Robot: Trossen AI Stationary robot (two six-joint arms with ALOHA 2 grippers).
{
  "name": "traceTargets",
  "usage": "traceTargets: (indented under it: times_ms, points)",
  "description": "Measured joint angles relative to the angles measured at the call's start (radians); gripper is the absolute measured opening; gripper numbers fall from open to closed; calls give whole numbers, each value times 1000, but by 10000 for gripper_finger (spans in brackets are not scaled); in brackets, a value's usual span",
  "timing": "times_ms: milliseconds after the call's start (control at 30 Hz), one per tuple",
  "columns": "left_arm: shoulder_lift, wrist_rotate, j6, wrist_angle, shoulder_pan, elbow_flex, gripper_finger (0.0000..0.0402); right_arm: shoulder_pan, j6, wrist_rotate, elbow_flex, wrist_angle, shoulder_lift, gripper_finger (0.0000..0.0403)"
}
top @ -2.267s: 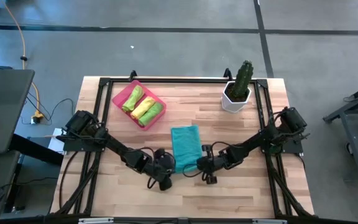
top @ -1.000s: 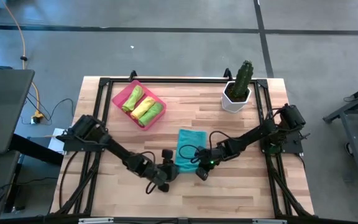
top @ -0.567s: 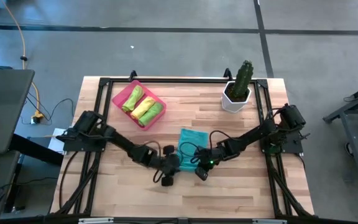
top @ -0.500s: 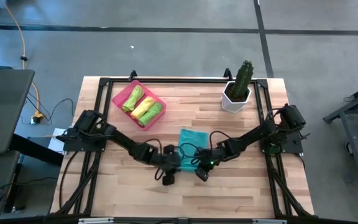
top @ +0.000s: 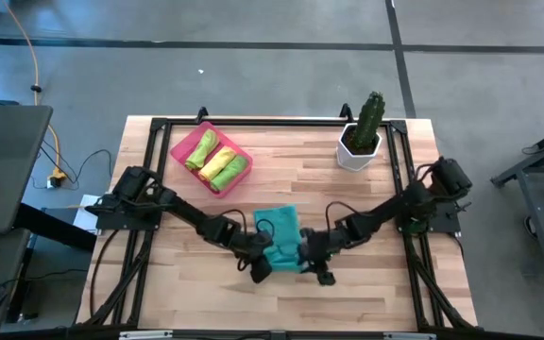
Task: Roll microfiber towels into tight, uniform cylinder then place into a basket
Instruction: Roll the blue microfiber cloth
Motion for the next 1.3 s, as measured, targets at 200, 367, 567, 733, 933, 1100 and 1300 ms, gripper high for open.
traceTargets:
  times_ms: [200,367,567,733,933,1100,1300]
  points:
    - [0,39,-126,-29,33,1,14,122,-374,224,0,-3,6,117]
    - [0,74,-193,-38,50,1,15,215,-414,435,0,3,2,101]
    - [1,119,-237,-38,62,0,15,310,-432,573,0,21,0,79]
    - [1,145,-280,-22,71,-3,15,301,-436,583,0,29,3,76]
    - [2,173,-311,-20,86,-3,15,219,-384,515,0,33,9,79]
    - [2,187,-324,-17,101,-3,15,166,-375,437,0,31,18,123]
    - [3,202,-323,-13,117,-4,15,125,-383,402,0,14,77,187]
